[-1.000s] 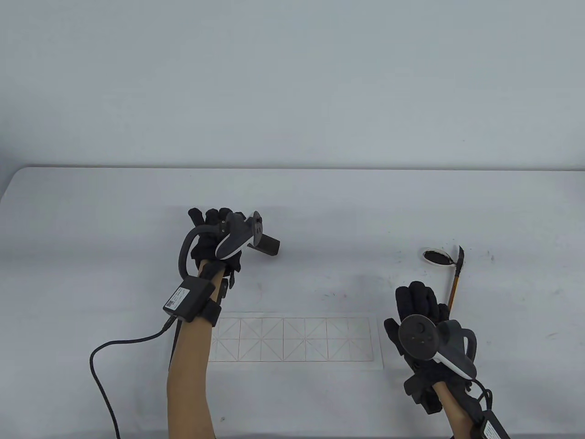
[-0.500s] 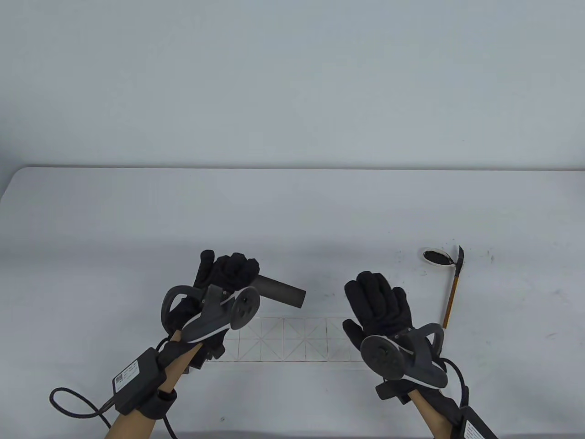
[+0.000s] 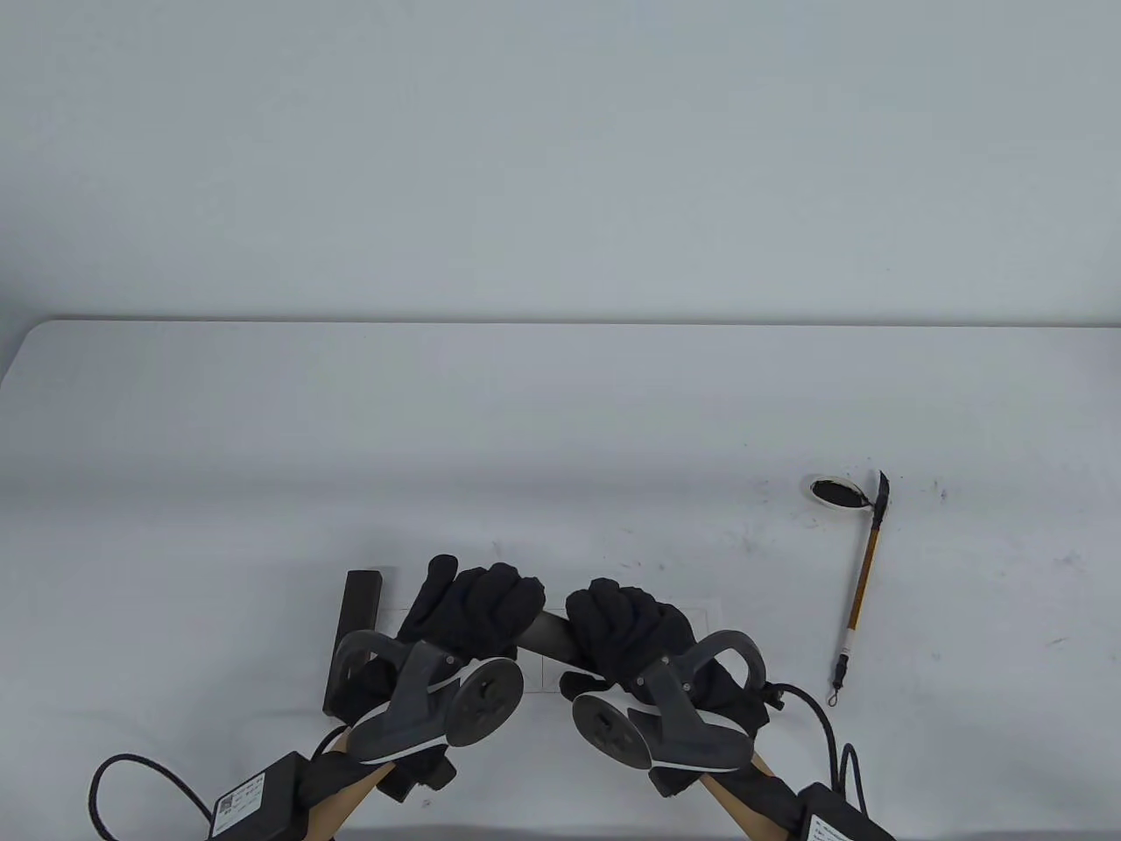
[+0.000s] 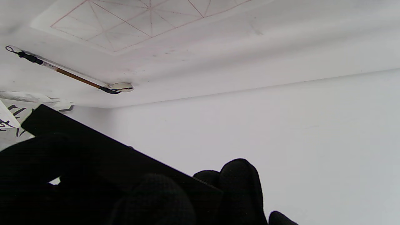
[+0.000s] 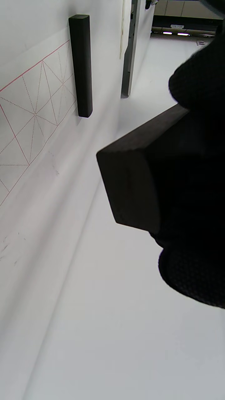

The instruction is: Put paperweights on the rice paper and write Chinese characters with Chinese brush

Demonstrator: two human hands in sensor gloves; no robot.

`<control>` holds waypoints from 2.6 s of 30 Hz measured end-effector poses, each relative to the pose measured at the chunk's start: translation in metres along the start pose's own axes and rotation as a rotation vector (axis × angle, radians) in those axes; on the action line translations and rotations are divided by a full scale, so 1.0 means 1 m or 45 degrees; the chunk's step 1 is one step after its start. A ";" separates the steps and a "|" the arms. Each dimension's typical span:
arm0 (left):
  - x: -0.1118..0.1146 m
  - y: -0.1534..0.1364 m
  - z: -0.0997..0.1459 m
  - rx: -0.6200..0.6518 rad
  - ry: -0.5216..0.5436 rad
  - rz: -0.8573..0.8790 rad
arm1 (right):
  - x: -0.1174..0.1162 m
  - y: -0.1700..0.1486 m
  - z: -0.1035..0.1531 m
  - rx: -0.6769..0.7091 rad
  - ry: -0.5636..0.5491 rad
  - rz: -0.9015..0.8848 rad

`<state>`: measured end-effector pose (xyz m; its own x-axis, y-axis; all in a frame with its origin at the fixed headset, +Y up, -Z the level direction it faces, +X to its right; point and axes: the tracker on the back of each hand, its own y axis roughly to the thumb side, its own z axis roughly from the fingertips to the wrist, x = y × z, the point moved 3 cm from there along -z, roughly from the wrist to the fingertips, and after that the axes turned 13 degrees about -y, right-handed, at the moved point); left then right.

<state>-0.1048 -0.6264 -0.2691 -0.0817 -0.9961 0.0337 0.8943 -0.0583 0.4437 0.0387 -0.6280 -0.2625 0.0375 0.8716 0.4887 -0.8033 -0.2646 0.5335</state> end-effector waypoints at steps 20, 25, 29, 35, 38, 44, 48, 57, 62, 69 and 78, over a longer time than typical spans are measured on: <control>0.031 -0.013 -0.012 -0.049 -0.144 -0.012 | -0.032 -0.007 0.014 0.016 0.030 0.042; 0.053 -0.053 -0.014 -0.255 -0.184 0.025 | -0.059 -0.024 0.026 -0.094 0.174 0.039; 0.074 -0.086 -0.016 -0.434 -0.244 -0.051 | -0.078 -0.033 0.036 -0.147 0.251 0.069; 0.105 -0.121 -0.012 -0.512 -0.323 0.195 | -0.100 -0.039 0.043 -0.195 0.368 0.078; 0.106 -0.132 -0.008 -0.550 -0.315 0.213 | -0.108 -0.041 0.046 -0.205 0.424 0.074; 0.109 -0.134 -0.007 -0.546 -0.340 0.239 | -0.118 -0.041 0.049 -0.222 0.496 0.073; 0.109 -0.135 -0.007 -0.541 -0.337 0.243 | -0.123 -0.041 0.051 -0.226 0.529 0.077; 0.109 -0.136 -0.005 -0.545 -0.341 0.253 | -0.124 -0.051 0.055 -0.332 0.593 0.058; 0.109 -0.137 -0.004 -0.547 -0.345 0.263 | -0.125 -0.067 0.061 -0.461 0.657 0.055; 0.109 -0.139 -0.003 -0.558 -0.348 0.277 | -0.127 -0.091 0.070 -0.657 0.706 0.076; 0.108 -0.142 -0.001 -0.571 -0.357 0.291 | -0.128 -0.111 0.082 -0.879 0.747 0.098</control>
<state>-0.2401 -0.7262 -0.3296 0.0766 -0.9346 0.3473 0.9971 0.0729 -0.0238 0.1717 -0.7441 -0.3277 -0.1879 0.9819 -0.0250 -0.9757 -0.1895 -0.1102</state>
